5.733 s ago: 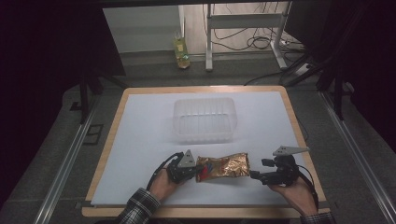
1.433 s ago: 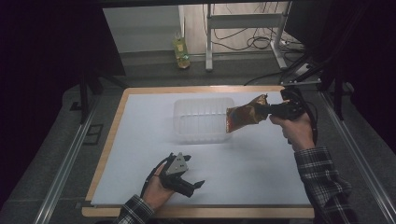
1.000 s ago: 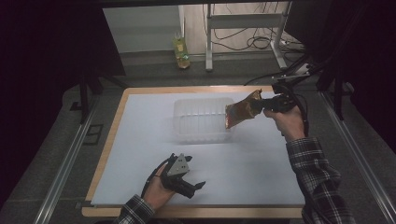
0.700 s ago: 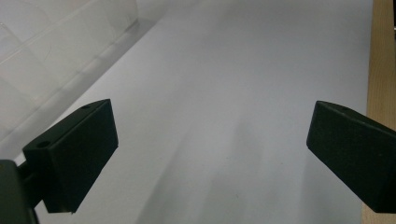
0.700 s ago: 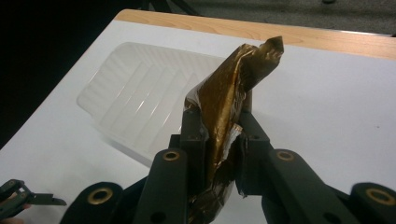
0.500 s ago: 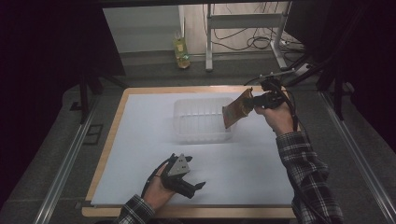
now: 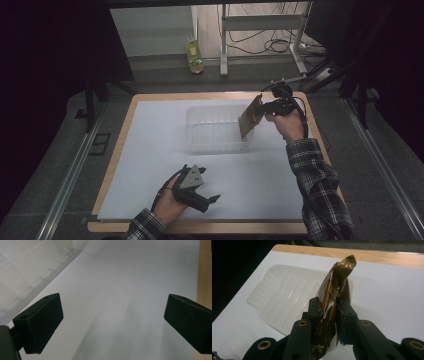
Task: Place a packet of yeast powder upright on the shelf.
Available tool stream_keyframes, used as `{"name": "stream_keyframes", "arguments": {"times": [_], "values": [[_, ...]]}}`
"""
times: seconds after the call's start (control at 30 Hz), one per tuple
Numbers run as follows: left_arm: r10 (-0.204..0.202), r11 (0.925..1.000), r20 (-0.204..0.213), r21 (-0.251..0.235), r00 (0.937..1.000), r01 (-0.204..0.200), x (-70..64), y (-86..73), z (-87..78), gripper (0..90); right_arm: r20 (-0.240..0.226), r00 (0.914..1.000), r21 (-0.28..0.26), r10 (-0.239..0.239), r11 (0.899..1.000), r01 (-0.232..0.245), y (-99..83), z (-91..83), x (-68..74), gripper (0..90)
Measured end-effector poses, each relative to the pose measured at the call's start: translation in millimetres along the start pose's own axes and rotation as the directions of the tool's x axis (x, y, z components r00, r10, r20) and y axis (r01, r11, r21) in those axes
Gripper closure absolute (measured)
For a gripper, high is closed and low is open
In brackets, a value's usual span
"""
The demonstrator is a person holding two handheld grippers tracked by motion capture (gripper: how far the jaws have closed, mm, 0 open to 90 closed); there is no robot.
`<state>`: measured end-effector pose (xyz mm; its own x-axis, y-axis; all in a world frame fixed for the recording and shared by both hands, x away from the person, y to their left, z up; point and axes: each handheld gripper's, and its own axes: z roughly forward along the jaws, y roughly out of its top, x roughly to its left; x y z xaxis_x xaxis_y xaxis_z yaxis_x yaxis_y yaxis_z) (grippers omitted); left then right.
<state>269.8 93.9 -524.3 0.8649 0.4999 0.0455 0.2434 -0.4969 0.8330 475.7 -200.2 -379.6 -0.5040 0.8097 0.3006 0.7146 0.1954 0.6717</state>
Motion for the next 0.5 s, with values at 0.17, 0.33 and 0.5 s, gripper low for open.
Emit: {"name": "stream_keyframes", "arguments": {"times": [0.17, 0.33, 0.5], "values": [[0.001, 1.0000, -0.001, 0.000, 1.0000, -0.001, -0.1, -0.3, 0.2, 2.0, -0.003, 1.0000, 0.000, 0.002, 1.000, -0.002, 0.7, 10.1, 1.2, 74.3], [0.004, 1.0000, -0.002, -0.003, 1.0000, -0.004, -0.1, -0.5, 0.0, 2.0, -0.009, 0.9999, -0.005, 0.013, 1.000, -0.013, 0.2, 20.4, 0.4, 74.1], [0.005, 1.0000, -0.003, -0.001, 1.0000, -0.005, 0.4, -0.6, -0.2, 2.0, -0.012, 0.9998, -0.013, 0.016, 1.000, -0.016, -0.5, 26.6, -0.8, 73.8]]}}
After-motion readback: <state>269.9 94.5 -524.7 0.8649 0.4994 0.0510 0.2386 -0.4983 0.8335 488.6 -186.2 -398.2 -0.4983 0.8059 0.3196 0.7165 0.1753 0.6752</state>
